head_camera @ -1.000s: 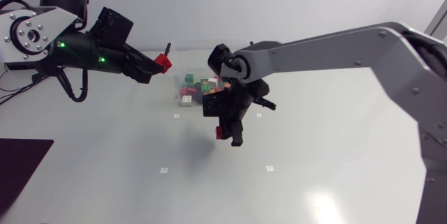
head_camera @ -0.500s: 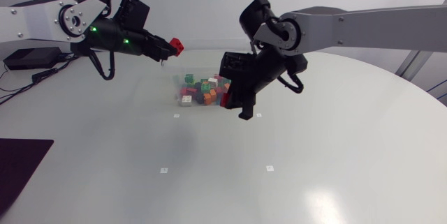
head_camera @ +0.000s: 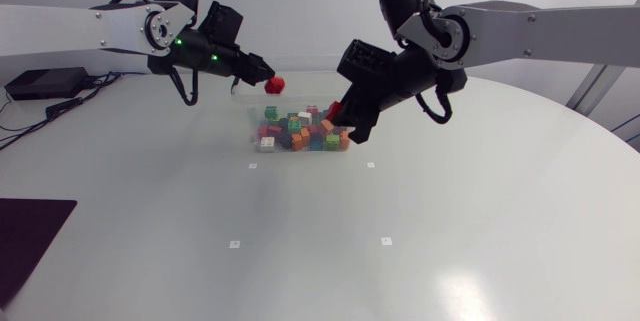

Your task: Place the duplo bricks in the container

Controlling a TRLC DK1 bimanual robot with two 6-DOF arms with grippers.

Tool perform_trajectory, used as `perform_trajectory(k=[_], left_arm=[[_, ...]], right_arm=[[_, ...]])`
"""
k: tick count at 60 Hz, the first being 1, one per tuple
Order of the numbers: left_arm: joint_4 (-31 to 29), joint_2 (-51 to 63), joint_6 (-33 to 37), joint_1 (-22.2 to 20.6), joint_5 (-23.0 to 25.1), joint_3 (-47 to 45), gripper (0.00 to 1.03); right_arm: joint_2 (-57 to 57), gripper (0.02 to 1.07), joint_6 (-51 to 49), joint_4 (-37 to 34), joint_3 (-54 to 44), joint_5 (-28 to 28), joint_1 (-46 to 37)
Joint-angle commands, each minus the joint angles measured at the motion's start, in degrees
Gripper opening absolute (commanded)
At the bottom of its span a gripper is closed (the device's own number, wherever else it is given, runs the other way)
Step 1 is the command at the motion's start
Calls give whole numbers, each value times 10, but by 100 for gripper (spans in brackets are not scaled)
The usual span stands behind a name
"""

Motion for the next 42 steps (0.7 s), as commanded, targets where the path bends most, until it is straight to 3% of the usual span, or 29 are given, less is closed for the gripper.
perform_trajectory(k=[1,5,26,42], left_arm=[[5,24,-15,-4,-6,31,89],[4,30,-11,-7,-18,37,98],[-26,-25,-4,-7,-29,28,98],[-33,-114,12,-7,-51,-35,98]], right_arm=[[-2,29,32,14,12,-7,-14],[3,29,44,23,24,-9,-20],[48,29,113,65,99,-10,-39],[112,29,160,94,175,-5,-48]])
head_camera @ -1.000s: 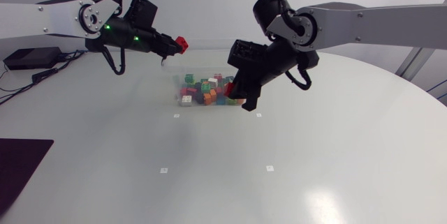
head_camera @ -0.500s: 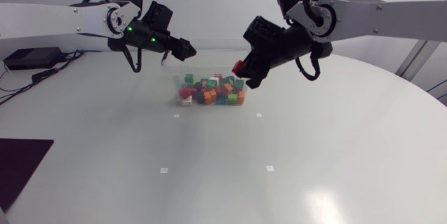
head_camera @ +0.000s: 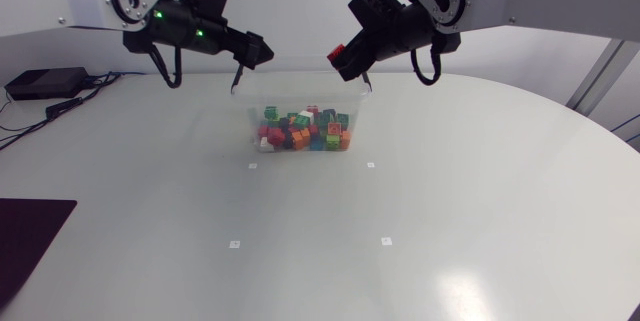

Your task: Place the duplo bricks in the container

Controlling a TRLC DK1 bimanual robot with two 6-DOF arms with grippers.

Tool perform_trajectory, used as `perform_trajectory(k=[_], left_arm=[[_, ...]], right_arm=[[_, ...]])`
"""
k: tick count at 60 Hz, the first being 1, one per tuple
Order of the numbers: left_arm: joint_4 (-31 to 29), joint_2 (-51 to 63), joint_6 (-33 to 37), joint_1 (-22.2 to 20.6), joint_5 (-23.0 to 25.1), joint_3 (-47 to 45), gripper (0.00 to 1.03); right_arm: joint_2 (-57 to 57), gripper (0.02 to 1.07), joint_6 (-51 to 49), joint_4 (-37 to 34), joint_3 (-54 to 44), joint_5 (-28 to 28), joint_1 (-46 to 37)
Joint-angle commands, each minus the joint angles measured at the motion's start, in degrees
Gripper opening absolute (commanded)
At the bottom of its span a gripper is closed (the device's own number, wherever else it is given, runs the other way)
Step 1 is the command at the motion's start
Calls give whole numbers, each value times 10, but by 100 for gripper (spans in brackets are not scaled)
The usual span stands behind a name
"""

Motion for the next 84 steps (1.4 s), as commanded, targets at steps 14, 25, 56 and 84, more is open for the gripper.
perform_trajectory(k=[14,25,56,84], left_arm=[[-6,-96,13,1,-21,-71,98],[-5,-134,17,8,-31,-103,98],[3,-251,30,39,-38,-207,98],[45,-359,33,51,-78,-314,98]], right_arm=[[95,29,41,11,105,23,5],[150,45,49,3,164,36,12],[147,102,48,18,153,81,21],[-66,102,57,159,-120,161,-10]])
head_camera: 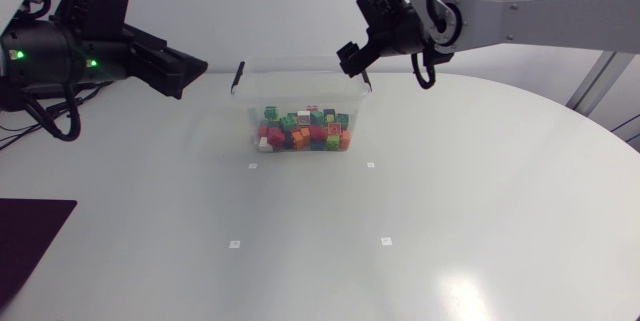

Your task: Place the duplo bricks in the container

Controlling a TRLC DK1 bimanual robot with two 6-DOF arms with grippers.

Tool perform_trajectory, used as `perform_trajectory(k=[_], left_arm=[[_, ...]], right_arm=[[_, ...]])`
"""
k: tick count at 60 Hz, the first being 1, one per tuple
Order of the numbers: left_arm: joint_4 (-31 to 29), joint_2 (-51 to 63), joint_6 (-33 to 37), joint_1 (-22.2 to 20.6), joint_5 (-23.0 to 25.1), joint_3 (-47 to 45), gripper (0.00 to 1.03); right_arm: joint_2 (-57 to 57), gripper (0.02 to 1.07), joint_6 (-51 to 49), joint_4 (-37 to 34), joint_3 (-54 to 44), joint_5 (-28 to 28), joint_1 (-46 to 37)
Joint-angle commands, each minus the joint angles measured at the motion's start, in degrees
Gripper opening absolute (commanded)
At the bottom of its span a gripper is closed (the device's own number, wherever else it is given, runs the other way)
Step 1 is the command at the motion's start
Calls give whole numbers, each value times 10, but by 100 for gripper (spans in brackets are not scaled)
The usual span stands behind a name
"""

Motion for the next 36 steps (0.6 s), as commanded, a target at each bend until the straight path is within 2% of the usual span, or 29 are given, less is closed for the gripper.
perform_trajectory(k=[1,11,16,36], left_arm=[[13,-26,3,11,-11,-29,98],[25,-57,-2,20,-21,-58,98],[54,-87,0,23,-29,-87,98],[87,-163,4,20,-77,-152,98]], right_arm=[[-43,102,14,19,-51,12,-12],[-120,102,26,72,-138,54,-19],[-156,102,31,98,-183,71,-23],[-298,102,18,135,-329,104,-46]])
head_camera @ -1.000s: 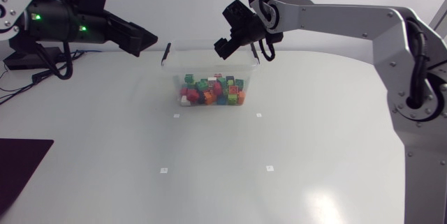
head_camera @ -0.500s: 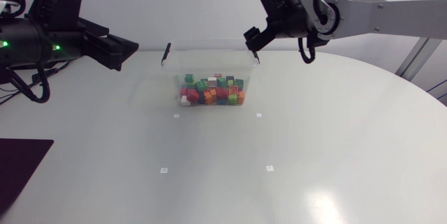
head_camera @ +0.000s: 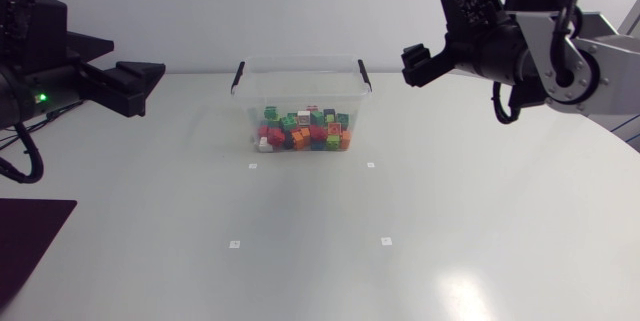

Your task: Place the duplo bricks in the container

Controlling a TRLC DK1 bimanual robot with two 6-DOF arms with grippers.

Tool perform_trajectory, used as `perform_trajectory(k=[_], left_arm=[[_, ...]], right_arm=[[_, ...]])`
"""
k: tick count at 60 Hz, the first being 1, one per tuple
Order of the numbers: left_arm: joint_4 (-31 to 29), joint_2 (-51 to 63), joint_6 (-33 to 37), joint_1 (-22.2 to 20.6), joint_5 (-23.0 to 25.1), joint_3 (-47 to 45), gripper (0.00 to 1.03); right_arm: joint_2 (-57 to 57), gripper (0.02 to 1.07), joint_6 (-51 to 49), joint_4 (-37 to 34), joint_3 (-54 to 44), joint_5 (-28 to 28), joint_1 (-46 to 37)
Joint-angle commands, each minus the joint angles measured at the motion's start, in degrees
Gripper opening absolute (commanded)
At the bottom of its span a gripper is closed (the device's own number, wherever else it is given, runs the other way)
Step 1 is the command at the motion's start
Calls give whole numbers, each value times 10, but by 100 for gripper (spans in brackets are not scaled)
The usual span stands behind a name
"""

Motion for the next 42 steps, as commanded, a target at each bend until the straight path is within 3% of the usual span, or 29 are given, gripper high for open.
perform_trajectory(k=[1,18,42], left_arm=[[16,-18,4,2,-10,-28,98],[65,-63,-1,14,-37,-92,98],[94,-152,-15,56,-37,-172,98]], right_arm=[[-35,102,2,18,-43,11,-9],[-123,102,5,23,-127,26,-34],[-245,102,19,31,-232,26,-80]])
